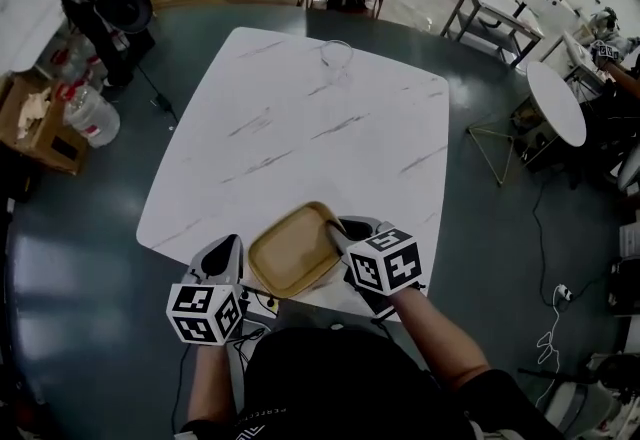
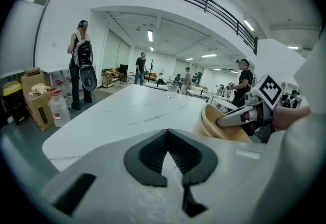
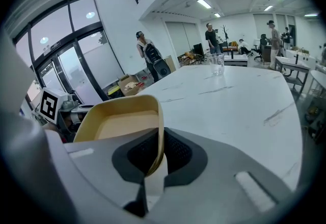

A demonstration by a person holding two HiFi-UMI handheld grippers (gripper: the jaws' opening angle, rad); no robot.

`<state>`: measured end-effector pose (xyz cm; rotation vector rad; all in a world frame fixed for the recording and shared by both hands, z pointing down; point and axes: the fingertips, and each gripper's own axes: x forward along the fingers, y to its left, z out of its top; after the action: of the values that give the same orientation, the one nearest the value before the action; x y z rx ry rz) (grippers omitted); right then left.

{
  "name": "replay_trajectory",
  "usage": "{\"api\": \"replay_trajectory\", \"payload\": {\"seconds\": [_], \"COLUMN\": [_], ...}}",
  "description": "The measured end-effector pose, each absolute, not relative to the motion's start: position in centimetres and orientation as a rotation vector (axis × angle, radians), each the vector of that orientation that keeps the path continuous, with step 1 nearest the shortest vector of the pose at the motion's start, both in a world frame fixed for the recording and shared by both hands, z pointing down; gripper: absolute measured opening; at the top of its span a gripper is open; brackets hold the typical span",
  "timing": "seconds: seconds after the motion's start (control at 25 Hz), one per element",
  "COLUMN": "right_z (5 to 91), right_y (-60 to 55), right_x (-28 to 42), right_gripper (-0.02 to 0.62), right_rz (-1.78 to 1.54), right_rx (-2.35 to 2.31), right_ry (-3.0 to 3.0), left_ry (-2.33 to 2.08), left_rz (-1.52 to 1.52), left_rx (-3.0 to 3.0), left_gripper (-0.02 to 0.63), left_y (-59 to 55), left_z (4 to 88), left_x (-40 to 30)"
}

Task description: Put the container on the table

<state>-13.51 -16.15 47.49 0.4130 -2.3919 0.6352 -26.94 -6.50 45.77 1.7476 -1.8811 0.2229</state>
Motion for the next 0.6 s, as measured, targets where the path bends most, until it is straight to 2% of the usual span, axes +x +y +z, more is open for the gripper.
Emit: {"api": "replay_trajectory", "payload": {"seconds": [0.6], "right_z": [49.0], "right_y": [-24.3], "right_x": [-14.5], "right_gripper": [0.013], "right_rz": [0.767], "right_rx": [0.665], "right_ry": [-2.312], "left_ry": [-1.697], "left_rz": [0.307], "left_rx": [1.899], "left_gripper": [-0.005], "left_y": [-17.0], "left_z": [47.1], "left_x": [-29.7]}}
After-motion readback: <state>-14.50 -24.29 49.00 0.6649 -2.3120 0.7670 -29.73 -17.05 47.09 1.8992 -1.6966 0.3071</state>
